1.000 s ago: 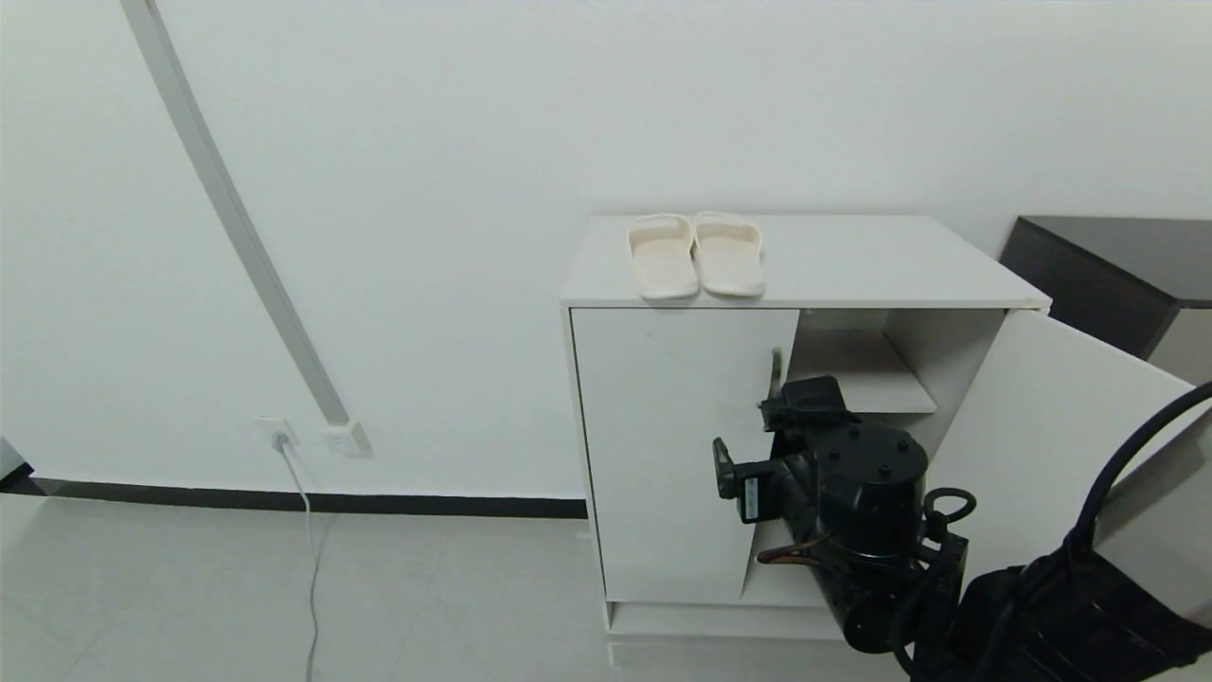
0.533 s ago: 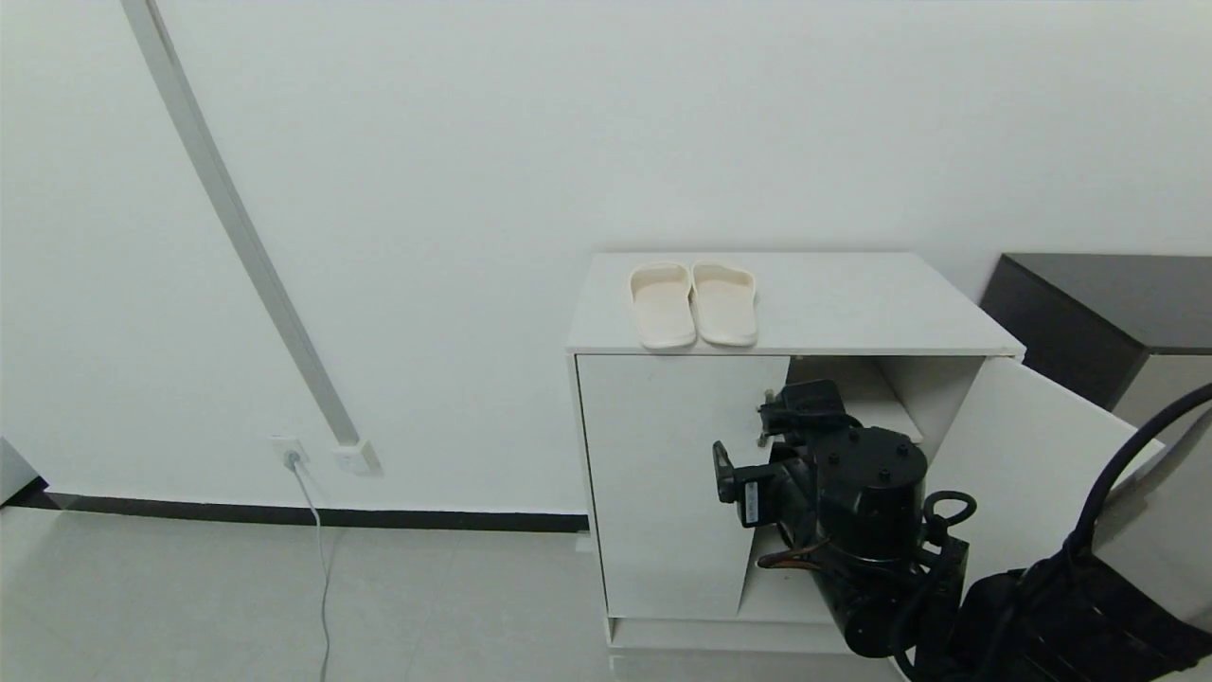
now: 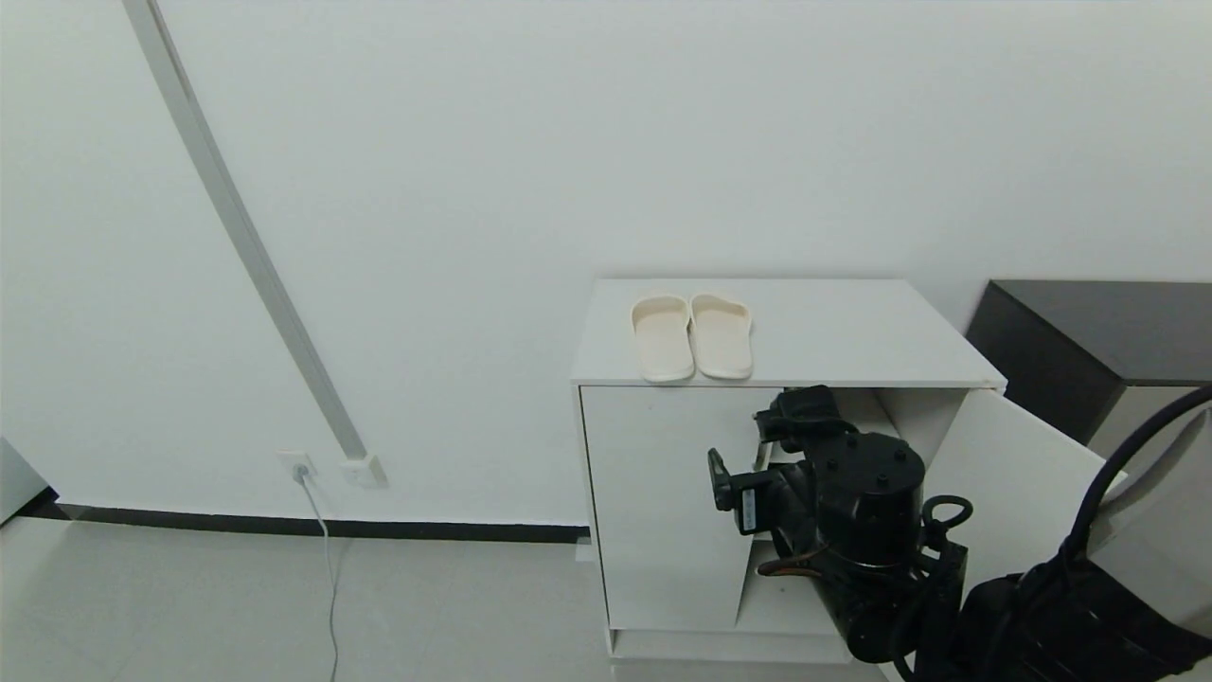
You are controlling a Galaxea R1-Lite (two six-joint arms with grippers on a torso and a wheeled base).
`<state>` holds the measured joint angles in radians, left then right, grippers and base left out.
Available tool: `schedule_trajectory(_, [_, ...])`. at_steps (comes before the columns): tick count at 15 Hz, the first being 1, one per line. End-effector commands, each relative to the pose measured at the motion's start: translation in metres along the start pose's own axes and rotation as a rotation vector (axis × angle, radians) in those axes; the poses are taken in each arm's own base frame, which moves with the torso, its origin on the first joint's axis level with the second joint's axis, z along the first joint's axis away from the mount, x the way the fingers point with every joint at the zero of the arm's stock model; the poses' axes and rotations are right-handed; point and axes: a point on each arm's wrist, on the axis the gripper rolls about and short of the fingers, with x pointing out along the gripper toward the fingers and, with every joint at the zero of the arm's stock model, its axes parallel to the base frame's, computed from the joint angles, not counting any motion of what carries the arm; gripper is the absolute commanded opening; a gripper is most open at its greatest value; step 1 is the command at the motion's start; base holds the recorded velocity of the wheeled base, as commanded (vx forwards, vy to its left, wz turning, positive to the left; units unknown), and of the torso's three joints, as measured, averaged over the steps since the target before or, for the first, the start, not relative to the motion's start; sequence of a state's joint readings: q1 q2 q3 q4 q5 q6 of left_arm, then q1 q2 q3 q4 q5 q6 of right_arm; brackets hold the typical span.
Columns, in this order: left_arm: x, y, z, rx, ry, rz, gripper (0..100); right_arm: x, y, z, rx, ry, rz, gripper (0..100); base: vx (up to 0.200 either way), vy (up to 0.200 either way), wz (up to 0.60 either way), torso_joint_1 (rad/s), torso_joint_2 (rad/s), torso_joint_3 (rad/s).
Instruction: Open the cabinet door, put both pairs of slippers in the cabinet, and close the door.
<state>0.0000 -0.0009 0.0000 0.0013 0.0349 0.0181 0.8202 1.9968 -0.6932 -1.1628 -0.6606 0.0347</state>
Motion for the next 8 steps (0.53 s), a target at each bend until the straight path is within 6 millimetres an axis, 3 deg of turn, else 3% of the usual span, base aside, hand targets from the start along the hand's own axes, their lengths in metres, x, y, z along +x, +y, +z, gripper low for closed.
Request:
schedule_trajectory(1, [0.0,0.0,0.0,0.0,0.001,0.0,0,0.004,0.001,0.002,0.005,-0.011,-0.007,100,0.0,0.0,0.0,0.0,0.0,0.0])
schedule_trajectory(6, [0.0,0.0,0.0,0.0,0.001,0.0,0,0.038,0.011,0.045,0.078,0.03,-0.047,100,0.0,0.0,0.0,0.0,0.0,0.0])
schedule_trajectory(8, [0.0,0.0,0.0,0.0,0.001,0.0,0,0.049,0.018,0.074,0.138,0.075,-0.057,100,0.0,0.0,0.0,0.0,0.0,0.0])
